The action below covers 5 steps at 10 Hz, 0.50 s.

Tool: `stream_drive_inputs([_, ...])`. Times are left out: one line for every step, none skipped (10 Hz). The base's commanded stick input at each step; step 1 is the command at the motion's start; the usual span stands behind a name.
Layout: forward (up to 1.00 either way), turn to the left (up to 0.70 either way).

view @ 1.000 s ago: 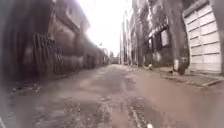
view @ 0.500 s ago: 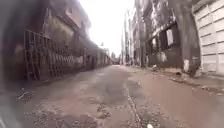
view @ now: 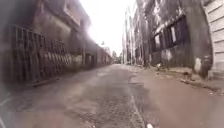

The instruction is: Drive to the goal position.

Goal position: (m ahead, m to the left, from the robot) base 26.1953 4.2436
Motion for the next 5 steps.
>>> stream_drive_inputs([1.00,0.00])
stream_drive_inputs([1.00,0.00])
stream_drive_inputs([1.00,0.00])
stream_drive_inputs([1.00,0.00])
stream_drive_inputs([1.00,0.00])
